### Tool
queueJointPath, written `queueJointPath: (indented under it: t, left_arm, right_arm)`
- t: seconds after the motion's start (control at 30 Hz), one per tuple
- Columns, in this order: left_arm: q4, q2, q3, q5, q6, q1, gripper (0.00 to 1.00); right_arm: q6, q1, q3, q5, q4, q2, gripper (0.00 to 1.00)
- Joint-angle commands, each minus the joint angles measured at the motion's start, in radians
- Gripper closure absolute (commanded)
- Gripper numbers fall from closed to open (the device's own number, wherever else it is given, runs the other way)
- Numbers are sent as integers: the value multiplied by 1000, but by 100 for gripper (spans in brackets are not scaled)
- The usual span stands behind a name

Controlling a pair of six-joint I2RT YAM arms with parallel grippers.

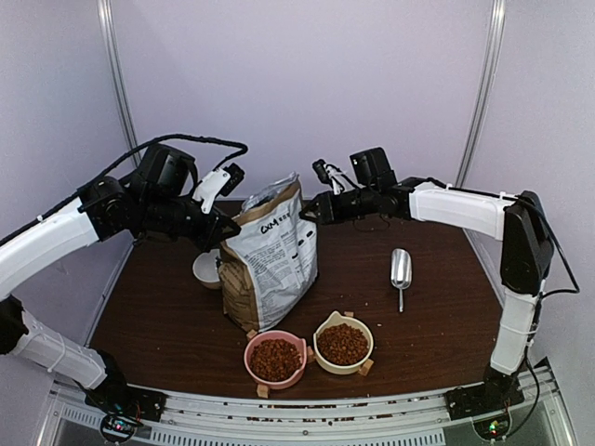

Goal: Serve the pet food

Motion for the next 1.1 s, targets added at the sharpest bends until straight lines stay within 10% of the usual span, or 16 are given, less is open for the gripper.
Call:
queueJointPath:
  t: [0.0, 0.67, 0.87, 1.07]
  left_arm:
    - [106, -20, 73, -13, 33, 23, 100]
    - [109, 31, 120, -30, 196, 94, 100]
    - [118, 35, 128, 115, 219, 98, 100]
    - [116, 24, 145, 141, 155, 98, 50]
  right_arm:
    - [-9, -11, -16, -113, 24, -21, 93]
    - [131, -14, -715, -12, 335, -572, 100]
    - [58, -49, -616, -29, 289, -592, 41]
    - [-105, -104, -435, -197, 186, -512, 20]
